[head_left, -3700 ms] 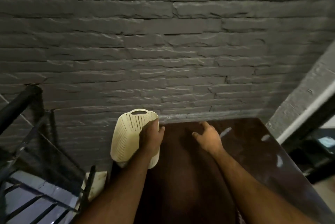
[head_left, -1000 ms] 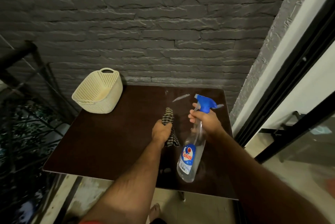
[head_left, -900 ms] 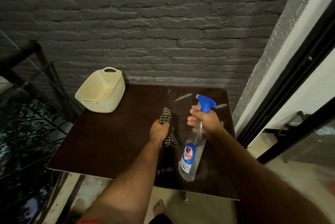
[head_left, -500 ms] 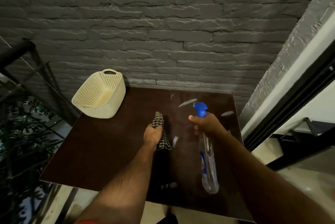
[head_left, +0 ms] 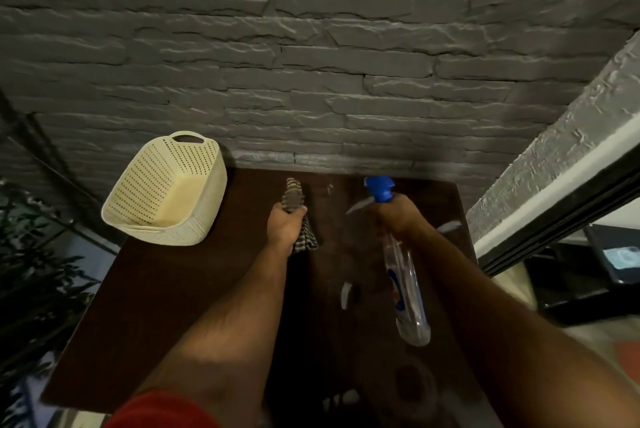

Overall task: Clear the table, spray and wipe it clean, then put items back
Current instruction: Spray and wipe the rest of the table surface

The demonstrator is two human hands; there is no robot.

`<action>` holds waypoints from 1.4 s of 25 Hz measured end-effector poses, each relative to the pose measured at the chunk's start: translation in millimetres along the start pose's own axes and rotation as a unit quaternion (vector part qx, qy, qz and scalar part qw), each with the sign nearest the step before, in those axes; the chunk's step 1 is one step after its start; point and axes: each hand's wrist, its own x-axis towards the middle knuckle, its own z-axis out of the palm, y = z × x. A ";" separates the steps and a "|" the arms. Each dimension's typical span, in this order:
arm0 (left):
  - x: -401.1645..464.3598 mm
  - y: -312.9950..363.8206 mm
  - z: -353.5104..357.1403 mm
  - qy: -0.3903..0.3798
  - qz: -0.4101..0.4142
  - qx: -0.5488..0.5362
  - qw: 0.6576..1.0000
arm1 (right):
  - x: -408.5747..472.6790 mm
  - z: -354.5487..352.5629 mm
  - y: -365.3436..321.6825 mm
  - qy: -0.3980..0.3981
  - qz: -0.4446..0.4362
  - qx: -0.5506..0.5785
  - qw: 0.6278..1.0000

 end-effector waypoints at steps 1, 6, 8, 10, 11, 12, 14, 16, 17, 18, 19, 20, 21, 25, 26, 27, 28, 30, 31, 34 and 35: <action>6.0 -1.6 -2.4 0.007 -0.003 0.008 1.000 | 4.1 1.6 -1.3 -0.002 0.005 -0.001 1.000; 18.9 -14.7 -11.9 0.034 -0.016 0.033 0.999 | 19.7 -12.0 1.8 0.064 0.005 -0.004 0.998; 16.9 -16.7 -13.0 0.034 -0.022 0.034 0.999 | 19.6 -21.5 3.8 0.060 0.017 0.007 0.998; 14.0 -13.7 -12.1 0.038 -0.024 0.035 0.998 | 16.6 -30.4 5.4 0.067 0.019 0.005 0.998; 12.7 -11.7 -10.5 0.038 -0.022 0.034 0.998 | 14.4 -35.8 6.8 0.079 0.014 0.003 0.997; 9.7 -9.6 -8.0 0.037 -0.017 0.035 0.999 | 11.2 -42.5 9.5 0.090 0.009 0.004 0.996; 2.7 -5.5 -4.6 0.036 -0.007 0.041 0.999 | 5.0 -53.4 17.0 0.095 0.012 0.018 0.995; -6.2 -4.7 -1.1 0.040 -0.002 0.043 0.998 | -1.2 -59.3 23.5 0.082 0.019 0.016 0.996; -11.7 -5.3 0.2 0.041 -0.001 0.044 0.998 | -3.8 -58.6 25.6 0.077 0.020 0.009 0.997; -19.0 -6.0 1.9 0.043 -0.001 0.044 0.998 | -7.6 -57.1 26.9 0.068 0.017 0.000 0.998; -23.9 -7.1 1.7 0.046 -0.002 0.043 0.998 | -10.6 -52.2 27.0 0.054 0.016 -0.011 0.998; -27.8 -8.3 0.8 0.051 -0.004 0.042 0.998 | -13.5 -46.4 27.4 0.034 0.018 -0.023 0.999; -31.8 -9.7 -0.3 0.056 -0.006 0.043 0.997 | -17.0 -40.4 28.4 0.009 0.023 -0.031 0.999; -54.2 -19.6 -6.4 0.083 -0.012 0.029 0.996 | -33.0 -33.0 38.5 -0.068 0.014 0.003 0.998; -58.7 -22.5 -8.2 0.090 -0.012 0.026 0.996 | -35.4 -36.5 41.5 -0.067 0.016 0.010 0.998; -63.4 -25.2 -9.8 0.096 -0.012 0.024 0.995 | -37.3 -41.6 44.5 -0.058 0.018 0.007 0.998; -70.1 -27.9 -11.2 0.102 -0.012 0.022 0.994 | -39.9 -49.3 48.4 -0.040 0.016 -0.005 0.999; -79.1 -31.3 -13.2 0.114 -0.014 0.019 0.993 | -41.7 -64.5 55.7 0.010 0.006 -0.025 1.000; -84.0 -32.9 -13.7 0.120 -0.015 0.016 0.993 | -42.5 -71.3 59.5 0.021 0.007 -0.025 0.999; -98.8 -36.5 -12.8 0.129 -0.014 0.009 0.992 | -52.4 -81.6 67.0 -0.018 0.047 -0.029 0.998; -103.1 -37.7 -12.1 0.130 -0.013 0.007 0.991 | -57.3 -81.3 68.3 -0.042 0.062 -0.035 0.997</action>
